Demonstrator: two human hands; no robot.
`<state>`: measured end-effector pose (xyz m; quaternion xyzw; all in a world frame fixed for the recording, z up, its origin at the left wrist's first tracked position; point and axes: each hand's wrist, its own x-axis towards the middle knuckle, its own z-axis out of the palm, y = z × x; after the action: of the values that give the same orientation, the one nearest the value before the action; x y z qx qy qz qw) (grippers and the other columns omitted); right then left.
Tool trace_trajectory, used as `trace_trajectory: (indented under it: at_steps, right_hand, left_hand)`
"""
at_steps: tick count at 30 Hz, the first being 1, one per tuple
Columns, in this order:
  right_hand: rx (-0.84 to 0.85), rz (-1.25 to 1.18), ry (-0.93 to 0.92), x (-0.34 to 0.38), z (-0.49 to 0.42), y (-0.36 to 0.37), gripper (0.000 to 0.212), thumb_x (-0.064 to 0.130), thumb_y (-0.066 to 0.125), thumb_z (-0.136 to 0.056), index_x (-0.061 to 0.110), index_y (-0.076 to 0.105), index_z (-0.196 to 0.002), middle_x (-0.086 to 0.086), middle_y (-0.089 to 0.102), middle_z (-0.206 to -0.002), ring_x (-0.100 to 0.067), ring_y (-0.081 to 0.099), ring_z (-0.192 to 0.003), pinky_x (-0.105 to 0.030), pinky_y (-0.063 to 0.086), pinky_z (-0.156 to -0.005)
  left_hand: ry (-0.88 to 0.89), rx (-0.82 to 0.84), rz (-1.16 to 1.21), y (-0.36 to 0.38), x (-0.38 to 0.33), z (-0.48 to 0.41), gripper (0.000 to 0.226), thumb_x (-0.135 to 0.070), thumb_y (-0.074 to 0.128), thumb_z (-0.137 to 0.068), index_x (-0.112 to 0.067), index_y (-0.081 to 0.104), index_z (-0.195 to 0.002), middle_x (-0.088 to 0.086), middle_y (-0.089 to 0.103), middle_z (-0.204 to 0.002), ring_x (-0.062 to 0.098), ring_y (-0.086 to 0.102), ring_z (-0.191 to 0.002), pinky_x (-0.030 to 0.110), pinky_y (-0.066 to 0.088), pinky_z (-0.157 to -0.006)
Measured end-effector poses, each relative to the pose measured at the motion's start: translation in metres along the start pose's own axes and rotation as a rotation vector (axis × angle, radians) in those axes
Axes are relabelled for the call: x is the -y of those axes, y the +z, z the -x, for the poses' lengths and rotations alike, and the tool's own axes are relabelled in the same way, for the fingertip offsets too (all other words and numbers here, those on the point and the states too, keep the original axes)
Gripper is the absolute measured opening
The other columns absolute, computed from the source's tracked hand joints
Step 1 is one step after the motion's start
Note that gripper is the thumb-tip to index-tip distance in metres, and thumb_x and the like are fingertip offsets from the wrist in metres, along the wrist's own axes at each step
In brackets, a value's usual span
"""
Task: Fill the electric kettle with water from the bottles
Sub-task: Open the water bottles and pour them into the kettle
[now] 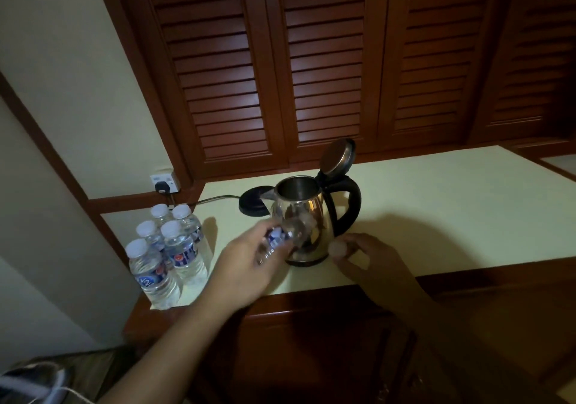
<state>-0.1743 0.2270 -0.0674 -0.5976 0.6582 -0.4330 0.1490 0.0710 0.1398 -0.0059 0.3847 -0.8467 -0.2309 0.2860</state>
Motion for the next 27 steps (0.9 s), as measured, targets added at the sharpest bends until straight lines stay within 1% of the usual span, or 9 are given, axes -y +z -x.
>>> trace_trajectory:
  at_steps: [5, 9, 13, 15, 17, 19, 21, 24, 27]
  right_hand:
    - [0.111, 0.098, -0.117, 0.024, 0.002, -0.011, 0.035, 0.043, 0.069, -0.093, 0.03, 0.065, -0.126, 0.019, 0.062, -0.116, 0.013, 0.052, -0.108, 0.001, 0.034, -0.085]
    - [0.177, 0.093, -0.11, 0.03, 0.005, -0.015, 0.035, 0.037, 0.067, -0.095, 0.032, 0.063, -0.13, 0.024, 0.057, -0.122, 0.027, 0.045, -0.106, 0.006, 0.03, -0.085]
    - [0.155, -0.025, -0.096, 0.035, 0.009, -0.018, 0.033, 0.032, 0.065, -0.097, 0.033, 0.067, -0.13, 0.019, 0.067, -0.125, 0.016, 0.056, -0.112, 0.003, 0.036, -0.088]
    - [0.142, -0.029, -0.122, 0.038, 0.012, -0.02, 0.033, 0.033, 0.063, -0.098, 0.032, 0.067, -0.131, 0.018, 0.067, -0.125, 0.011, 0.058, -0.113, 0.0, 0.039, -0.09]
    - [0.136, -0.028, -0.169, 0.041, 0.016, -0.022, 0.034, 0.033, 0.06, -0.099, 0.031, 0.066, -0.133, 0.019, 0.066, -0.125, 0.008, 0.058, -0.114, -0.003, 0.04, -0.092]
    - [0.136, -0.025, -0.217, 0.045, 0.019, -0.022, 0.036, 0.032, 0.057, -0.1, 0.028, 0.065, -0.135, 0.02, 0.065, -0.127, 0.008, 0.058, -0.116, -0.004, 0.041, -0.093]
    - [0.139, -0.044, -0.225, 0.049, 0.021, -0.025, 0.036, 0.03, 0.058, -0.1, 0.028, 0.065, -0.135, 0.02, 0.065, -0.129, 0.007, 0.058, -0.119, -0.006, 0.042, -0.095]
    - [0.152, -0.118, -0.223, 0.057, 0.025, -0.029, 0.036, 0.031, 0.061, -0.096, 0.032, 0.066, -0.131, 0.027, 0.065, -0.129, 0.01, 0.058, -0.12, -0.009, 0.044, -0.098]
    - [0.18, -0.198, -0.21, 0.062, 0.025, -0.033, 0.036, 0.033, 0.063, -0.092, 0.039, 0.066, -0.127, 0.032, 0.063, -0.129, 0.01, 0.058, -0.122, -0.01, 0.045, -0.1]
  left_hand:
    - [0.004, 0.108, 0.038, 0.02, 0.01, 0.028, 0.039, -0.063, 0.059, -0.096, -0.052, 0.058, -0.133, -0.023, 0.071, -0.12, 0.0, 0.067, -0.105, 0.033, 0.057, -0.088]
    - [-0.018, 0.145, 0.119, 0.017, 0.008, 0.029, 0.026, -0.05, 0.068, -0.098, -0.048, 0.068, -0.124, -0.018, 0.076, -0.109, 0.001, 0.072, -0.096, 0.033, 0.06, -0.083]
    - [-0.107, 0.201, 0.323, 0.012, -0.004, 0.026, 0.017, -0.034, 0.068, -0.102, -0.046, 0.076, -0.111, -0.011, 0.079, -0.09, 0.008, 0.074, -0.07, 0.023, 0.055, -0.059]
    - [-0.218, 0.277, 0.455, 0.009, -0.007, 0.026, 0.016, -0.035, 0.065, -0.104, -0.039, 0.079, -0.109, 0.001, 0.073, -0.071, 0.021, 0.06, -0.051, 0.025, 0.042, -0.043]
    - [-0.353, 0.376, 0.631, 0.006, -0.007, 0.025, 0.02, -0.043, 0.065, -0.102, -0.032, 0.08, -0.11, 0.018, 0.071, -0.071, 0.025, 0.053, -0.053, 0.024, 0.036, -0.048]
    - [-0.424, 0.431, 0.747, 0.006, -0.003, 0.025, 0.034, -0.05, 0.073, -0.091, -0.024, 0.08, -0.111, 0.034, 0.072, -0.082, 0.035, 0.059, -0.064, 0.031, 0.038, -0.057]
    - [-0.462, 0.464, 0.871, 0.007, 0.001, 0.024, 0.047, -0.05, 0.078, -0.08, -0.012, 0.08, -0.107, 0.044, 0.068, -0.088, 0.04, 0.063, -0.065, 0.035, 0.044, -0.055]
    - [-0.53, 0.65, 1.039, 0.006, 0.001, 0.027, 0.068, -0.051, 0.09, -0.067, 0.002, 0.076, -0.107, 0.046, 0.065, -0.094, 0.035, 0.065, -0.056, 0.032, 0.05, -0.044]
    - [-0.58, 0.86, 1.225, 0.004, -0.001, 0.023, 0.066, -0.047, 0.092, -0.067, 0.0, 0.078, -0.111, 0.032, 0.069, -0.094, 0.033, 0.069, -0.054, 0.031, 0.055, -0.041]
